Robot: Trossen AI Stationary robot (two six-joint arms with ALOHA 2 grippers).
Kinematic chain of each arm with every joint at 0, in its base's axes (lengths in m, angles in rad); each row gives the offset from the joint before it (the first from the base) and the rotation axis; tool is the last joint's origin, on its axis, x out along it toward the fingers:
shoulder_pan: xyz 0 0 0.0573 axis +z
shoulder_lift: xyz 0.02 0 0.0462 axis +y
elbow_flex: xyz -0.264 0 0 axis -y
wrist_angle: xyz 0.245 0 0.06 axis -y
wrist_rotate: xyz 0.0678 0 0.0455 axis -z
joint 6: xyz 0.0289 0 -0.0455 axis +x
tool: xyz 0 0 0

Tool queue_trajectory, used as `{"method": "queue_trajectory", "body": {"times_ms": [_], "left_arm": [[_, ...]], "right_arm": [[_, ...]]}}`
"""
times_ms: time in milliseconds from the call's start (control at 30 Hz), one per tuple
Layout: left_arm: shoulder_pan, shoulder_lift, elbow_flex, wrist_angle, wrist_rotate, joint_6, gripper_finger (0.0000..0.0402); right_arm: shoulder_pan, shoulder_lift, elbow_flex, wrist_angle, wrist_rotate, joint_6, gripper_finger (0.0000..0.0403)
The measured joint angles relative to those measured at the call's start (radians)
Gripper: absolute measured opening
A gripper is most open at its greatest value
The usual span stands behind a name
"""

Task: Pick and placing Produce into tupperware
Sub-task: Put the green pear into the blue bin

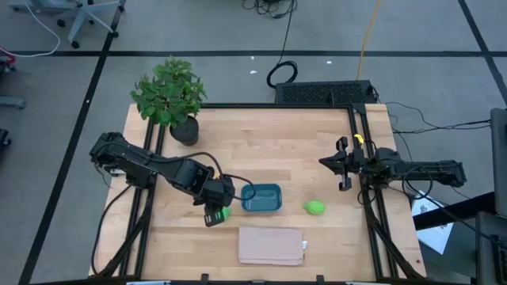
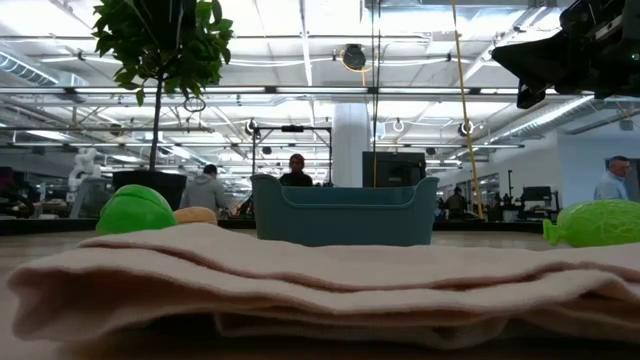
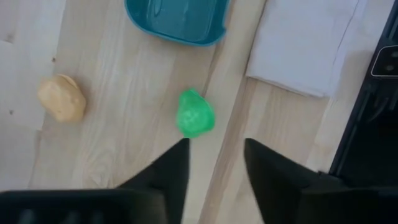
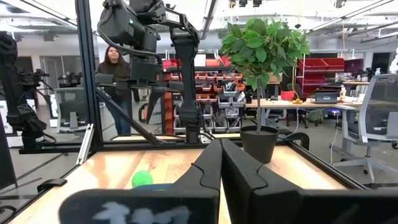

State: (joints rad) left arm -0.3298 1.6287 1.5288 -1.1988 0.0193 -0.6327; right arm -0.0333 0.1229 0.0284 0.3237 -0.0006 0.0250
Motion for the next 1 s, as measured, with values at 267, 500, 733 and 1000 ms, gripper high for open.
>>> {"method": "queue_trajectory", "body": {"times_ms": [267, 500, 733, 1000], "left_arm": [[0.0, 0.0, 0.0, 0.0, 0.0, -0.004, 0.0275], [0.001, 0.0, 0.0, -0.001, 0.0, 0.012, 0.0315], [0.001, 0.008, 0.0, 0.027, -0.023, 0.029, 0.0324], [-0.007, 0.074, -0.001, 0.026, -0.011, 0.055, 0.0324]], "right_arm": [[0.0, 0.0, 0.0, 0.0, 0.0, -0.001, 0.0], [0.0, 0.0, 0.0, -0.001, 0.0, -0.002, 0.0], [0.0, 0.0, 0.0, -0.001, 0.0, -0.002, 0.0], [0.0, 0.0, 0.0, -0.006, 0.0, -0.002, 0.0]]}}
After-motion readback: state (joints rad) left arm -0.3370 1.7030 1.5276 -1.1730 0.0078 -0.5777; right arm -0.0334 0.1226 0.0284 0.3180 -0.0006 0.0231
